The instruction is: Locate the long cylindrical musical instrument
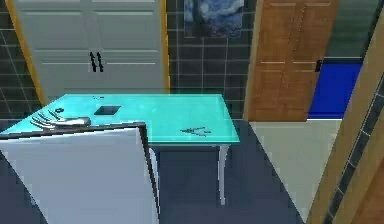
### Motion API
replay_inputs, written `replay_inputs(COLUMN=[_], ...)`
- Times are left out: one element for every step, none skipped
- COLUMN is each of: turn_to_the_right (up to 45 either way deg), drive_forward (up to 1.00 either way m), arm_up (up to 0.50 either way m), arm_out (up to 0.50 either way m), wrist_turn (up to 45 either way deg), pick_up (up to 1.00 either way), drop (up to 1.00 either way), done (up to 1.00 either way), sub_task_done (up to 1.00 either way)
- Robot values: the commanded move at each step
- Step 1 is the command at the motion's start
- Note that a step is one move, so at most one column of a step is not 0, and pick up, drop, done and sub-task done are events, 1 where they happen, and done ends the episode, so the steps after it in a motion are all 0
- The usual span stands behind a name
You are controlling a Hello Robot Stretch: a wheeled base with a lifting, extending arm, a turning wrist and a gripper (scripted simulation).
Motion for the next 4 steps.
replay_inputs(turn_to_the_right=[21.0,0.0,12.0,0.0], drive_forward=[0.0,1.0,0.0,0.1], arm_up=[0.0,0.0,0.0,0.0], arm_out=[0.0,0.0,0.0,0.0], wrist_turn=[0.0,0.0,0.0,0.0], pick_up=[0.0,0.0,0.0,0.0], drop=[0.0,0.0,0.0,0.0], done=[0.0,0.0,0.0,0.0], sub_task_done=[0.0,0.0,0.0,0.0])
